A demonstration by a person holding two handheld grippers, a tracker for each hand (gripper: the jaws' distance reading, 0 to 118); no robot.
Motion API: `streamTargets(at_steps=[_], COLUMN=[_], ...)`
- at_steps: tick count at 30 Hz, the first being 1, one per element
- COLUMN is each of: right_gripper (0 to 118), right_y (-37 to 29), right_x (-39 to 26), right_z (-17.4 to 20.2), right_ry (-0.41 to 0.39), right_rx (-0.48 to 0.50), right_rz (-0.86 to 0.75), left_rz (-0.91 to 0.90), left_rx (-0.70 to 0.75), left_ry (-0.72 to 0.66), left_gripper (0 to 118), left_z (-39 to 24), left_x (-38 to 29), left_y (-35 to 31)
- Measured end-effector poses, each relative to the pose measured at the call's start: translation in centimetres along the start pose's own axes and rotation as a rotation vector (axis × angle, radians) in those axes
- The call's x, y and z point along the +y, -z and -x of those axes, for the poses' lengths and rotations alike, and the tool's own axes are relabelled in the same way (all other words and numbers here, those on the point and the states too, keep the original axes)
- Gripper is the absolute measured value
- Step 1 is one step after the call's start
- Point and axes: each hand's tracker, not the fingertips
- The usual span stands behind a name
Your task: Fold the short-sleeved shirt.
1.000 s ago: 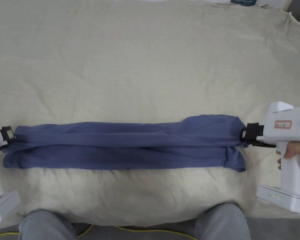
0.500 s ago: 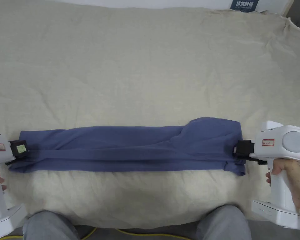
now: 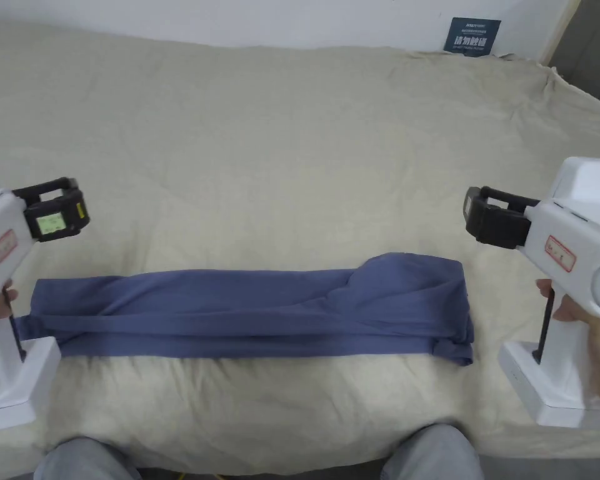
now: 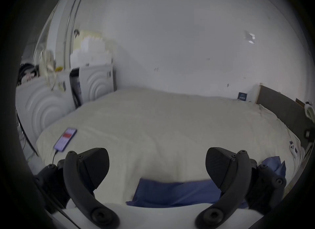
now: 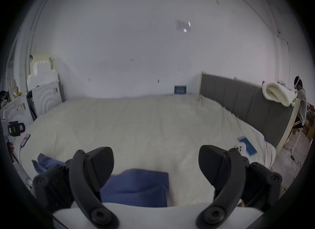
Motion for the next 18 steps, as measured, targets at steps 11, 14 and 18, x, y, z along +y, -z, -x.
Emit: streamTargets(at_steps=[11, 14, 18], right_gripper=[83, 49, 11], right_y=[-1.6, -2.0, -2.2], right_x=[-3.6, -4.3, -4.8], right_z=[2.9, 3.3, 3.8], right_ry=[0.013, 0.014, 0.024], right_rx=[0.026, 0.032, 0.043], right_rz=[-0.122, -0.113, -0.108], left_rz=[-0.028, -0.016, -0.022], left_rx=[-0.113, -0.133, -0.127], left_ry=[0.093, 0.072, 0.085], left_gripper=[73, 41, 6], left_z=[-4.6, -4.9, -5.1], left_x=[-3.8, -4.8, -5.5], left_y=[-1.5, -1.7, -2.0])
